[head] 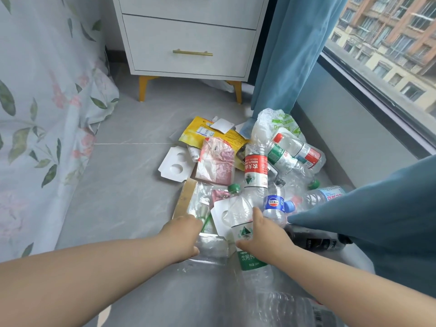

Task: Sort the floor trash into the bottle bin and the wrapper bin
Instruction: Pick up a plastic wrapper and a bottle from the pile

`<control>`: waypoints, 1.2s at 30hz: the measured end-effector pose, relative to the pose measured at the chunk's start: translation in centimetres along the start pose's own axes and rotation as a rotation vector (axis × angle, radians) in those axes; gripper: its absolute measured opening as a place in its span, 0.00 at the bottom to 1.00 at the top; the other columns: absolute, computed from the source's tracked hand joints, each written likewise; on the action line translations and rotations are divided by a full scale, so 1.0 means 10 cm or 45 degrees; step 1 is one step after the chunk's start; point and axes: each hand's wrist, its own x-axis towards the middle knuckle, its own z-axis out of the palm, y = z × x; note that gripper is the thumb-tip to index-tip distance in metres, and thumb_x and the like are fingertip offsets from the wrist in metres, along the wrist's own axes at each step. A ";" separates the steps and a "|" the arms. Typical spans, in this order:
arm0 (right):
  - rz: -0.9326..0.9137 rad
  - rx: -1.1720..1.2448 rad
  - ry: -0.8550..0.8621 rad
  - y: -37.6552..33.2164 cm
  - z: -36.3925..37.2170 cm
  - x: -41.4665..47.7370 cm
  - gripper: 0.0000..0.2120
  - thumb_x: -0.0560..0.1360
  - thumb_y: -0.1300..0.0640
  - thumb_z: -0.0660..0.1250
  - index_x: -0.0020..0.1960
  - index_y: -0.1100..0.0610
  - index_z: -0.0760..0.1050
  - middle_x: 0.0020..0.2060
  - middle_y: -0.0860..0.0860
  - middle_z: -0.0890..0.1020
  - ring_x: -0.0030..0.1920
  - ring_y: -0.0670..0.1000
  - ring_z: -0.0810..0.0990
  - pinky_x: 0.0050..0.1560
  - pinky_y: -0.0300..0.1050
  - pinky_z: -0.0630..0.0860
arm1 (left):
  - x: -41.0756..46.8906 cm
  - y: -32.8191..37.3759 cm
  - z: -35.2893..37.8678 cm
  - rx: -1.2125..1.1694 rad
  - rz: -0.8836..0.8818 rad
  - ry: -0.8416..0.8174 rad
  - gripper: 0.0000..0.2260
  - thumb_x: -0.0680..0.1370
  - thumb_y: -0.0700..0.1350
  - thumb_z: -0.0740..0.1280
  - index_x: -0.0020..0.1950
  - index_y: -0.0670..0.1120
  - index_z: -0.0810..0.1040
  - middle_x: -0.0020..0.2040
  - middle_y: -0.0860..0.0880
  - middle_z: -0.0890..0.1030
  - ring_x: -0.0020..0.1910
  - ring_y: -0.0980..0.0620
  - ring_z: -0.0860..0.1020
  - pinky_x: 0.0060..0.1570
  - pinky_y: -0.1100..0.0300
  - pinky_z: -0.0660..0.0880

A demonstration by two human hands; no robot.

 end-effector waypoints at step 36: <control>0.042 0.533 0.285 0.32 0.12 0.00 0.26 0.62 0.44 0.69 0.54 0.52 0.64 0.48 0.50 0.72 0.44 0.50 0.72 0.39 0.45 0.70 | 0.24 -0.28 -0.03 -1.106 -0.381 0.059 0.12 0.65 0.51 0.78 0.39 0.46 0.80 0.57 0.44 0.77 0.49 0.50 0.78 0.42 0.63 0.71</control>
